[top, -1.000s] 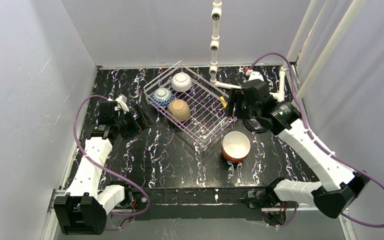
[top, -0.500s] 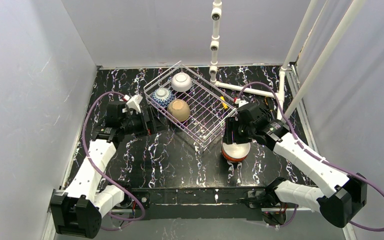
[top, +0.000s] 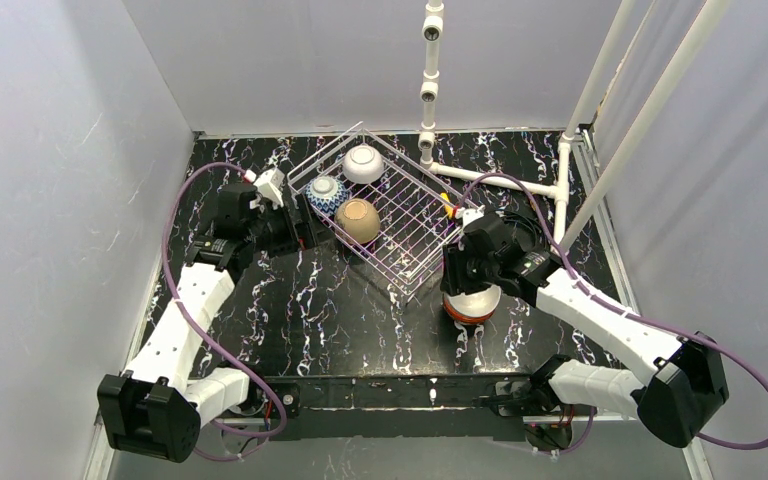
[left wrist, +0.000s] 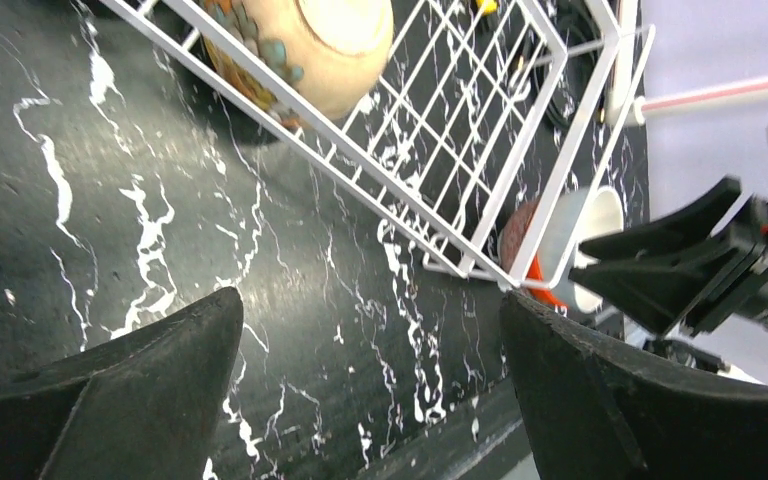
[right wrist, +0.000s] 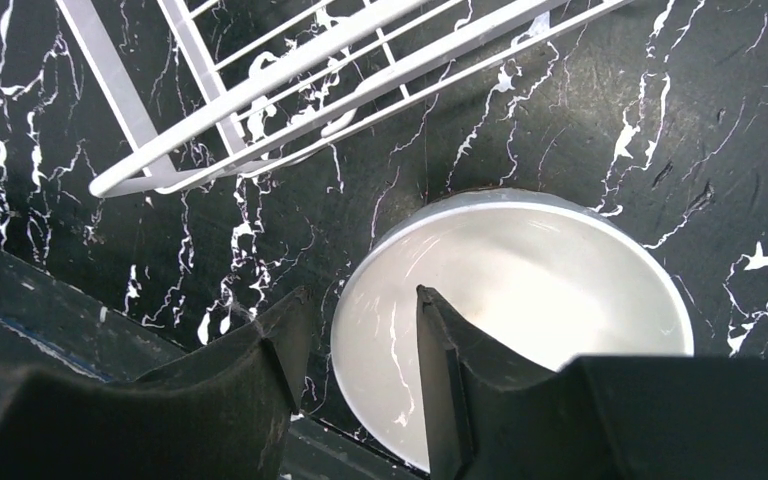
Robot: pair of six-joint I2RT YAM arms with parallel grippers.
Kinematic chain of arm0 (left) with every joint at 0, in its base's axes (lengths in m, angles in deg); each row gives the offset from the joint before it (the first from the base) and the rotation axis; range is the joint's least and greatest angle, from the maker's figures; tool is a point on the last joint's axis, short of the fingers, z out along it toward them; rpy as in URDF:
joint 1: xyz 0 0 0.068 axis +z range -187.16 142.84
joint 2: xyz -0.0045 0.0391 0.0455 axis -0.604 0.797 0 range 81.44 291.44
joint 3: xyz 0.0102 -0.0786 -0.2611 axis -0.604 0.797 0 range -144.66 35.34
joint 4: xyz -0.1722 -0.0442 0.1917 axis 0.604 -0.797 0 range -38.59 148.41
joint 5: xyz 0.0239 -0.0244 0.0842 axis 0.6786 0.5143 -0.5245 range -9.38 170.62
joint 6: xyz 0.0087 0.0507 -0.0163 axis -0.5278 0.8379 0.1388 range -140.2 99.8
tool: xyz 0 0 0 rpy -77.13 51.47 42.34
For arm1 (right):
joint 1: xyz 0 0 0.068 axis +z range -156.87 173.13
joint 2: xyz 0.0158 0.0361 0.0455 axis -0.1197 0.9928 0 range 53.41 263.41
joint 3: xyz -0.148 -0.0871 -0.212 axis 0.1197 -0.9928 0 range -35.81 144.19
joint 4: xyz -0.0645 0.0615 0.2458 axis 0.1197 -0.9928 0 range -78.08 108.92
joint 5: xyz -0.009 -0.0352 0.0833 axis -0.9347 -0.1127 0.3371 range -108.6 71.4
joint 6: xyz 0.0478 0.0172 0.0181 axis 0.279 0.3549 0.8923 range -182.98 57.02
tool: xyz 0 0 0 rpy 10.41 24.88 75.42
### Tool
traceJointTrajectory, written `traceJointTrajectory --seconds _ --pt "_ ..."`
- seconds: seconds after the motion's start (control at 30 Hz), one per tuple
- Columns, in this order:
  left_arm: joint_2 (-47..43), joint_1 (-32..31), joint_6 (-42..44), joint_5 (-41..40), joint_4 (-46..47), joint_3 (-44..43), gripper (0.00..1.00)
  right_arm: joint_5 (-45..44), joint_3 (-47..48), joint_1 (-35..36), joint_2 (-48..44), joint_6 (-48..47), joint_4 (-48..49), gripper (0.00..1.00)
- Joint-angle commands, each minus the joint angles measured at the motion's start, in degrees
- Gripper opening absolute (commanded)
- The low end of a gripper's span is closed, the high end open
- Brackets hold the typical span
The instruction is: Load the bowls into the dish rack
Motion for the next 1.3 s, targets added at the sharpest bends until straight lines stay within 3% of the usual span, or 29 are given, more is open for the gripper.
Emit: traceJointTrajectory --seconds 0.0,0.13,0.37,0.47,0.67,0.93,1.1,1.2,1.27 --pt "0.2 -0.4 -1.1 -5.1 5.1 -2.2 0.98 2.1 -1.9 0.3 -0.1 -2.2 4.1 0.49" --pt "1.6 -0.5 -0.9 -5.4 7.2 -4.0 0.98 2.6 -2.6 0.4 0.7 -1.5 4.8 0.41" --pt "2.7 -0.5 2.6 -6.7 7.3 -5.8 0.98 -1.3 -1.5 0.5 -0.6 0.2 4.4 0.15" --pt "1.8 -0.5 3.6 -7.1 7.2 -4.7 0.98 -2.1 -0.2 0.5 -1.0 0.1 3.4 0.09" --pt "-0.6 -0.5 4.4 -9.2 7.1 -3.2 0.98 -0.5 0.3 0.8 1.6 -0.4 1.9 0.36" --pt "-1.9 -0.5 4.8 -9.8 7.0 -2.5 0.98 -0.5 0.1 2.3 3.1 0.6 1.2 0.40" --pt "-2.4 -0.5 5.2 -10.5 6.5 -2.6 0.98 -4.8 2.9 2.8 4.0 3.3 -2.6 0.11" --pt "-3.0 -0.5 5.4 -11.1 6.4 -2.5 0.98 -7.6 5.8 2.8 2.4 5.2 -4.3 0.01" --pt "-3.4 -0.5 5.4 -11.2 6.4 -2.4 0.98 -9.3 7.7 2.8 1.5 6.0 -6.2 0.01"
